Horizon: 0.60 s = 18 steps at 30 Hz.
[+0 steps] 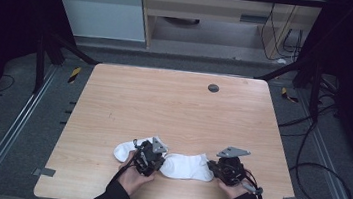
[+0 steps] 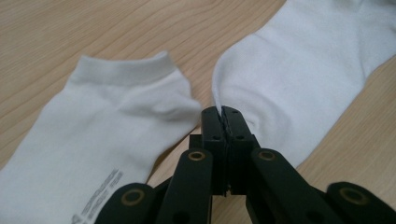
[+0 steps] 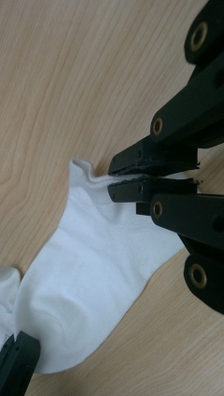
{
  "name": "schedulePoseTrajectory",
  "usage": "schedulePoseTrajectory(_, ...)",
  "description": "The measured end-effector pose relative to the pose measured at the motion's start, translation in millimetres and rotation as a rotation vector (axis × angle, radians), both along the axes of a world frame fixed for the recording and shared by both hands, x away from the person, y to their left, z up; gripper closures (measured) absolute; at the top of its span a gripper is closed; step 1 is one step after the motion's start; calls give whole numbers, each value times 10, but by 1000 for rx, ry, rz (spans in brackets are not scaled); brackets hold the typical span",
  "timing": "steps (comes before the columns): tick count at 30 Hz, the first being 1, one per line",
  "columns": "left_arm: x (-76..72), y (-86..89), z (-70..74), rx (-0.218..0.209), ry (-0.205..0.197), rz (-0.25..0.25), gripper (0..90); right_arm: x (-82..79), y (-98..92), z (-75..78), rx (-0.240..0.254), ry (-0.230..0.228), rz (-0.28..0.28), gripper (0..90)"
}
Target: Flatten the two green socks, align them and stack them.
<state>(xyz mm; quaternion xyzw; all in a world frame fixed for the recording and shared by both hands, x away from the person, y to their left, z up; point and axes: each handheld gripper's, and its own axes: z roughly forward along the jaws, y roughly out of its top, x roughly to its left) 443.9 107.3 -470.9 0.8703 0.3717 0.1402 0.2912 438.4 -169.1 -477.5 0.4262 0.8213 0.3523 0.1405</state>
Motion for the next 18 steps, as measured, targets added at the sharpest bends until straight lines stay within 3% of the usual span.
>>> schedulePoseTrajectory(4, -8, 142, -24, -17, 9, 25, 885, 8, 105, -25, 8, 8, 16, 853)
schedulePoseTrajectory(18, 18, 351, -86, 4, 20, 63, 880, -16, 344, -56, 21, 21, 54, 852)
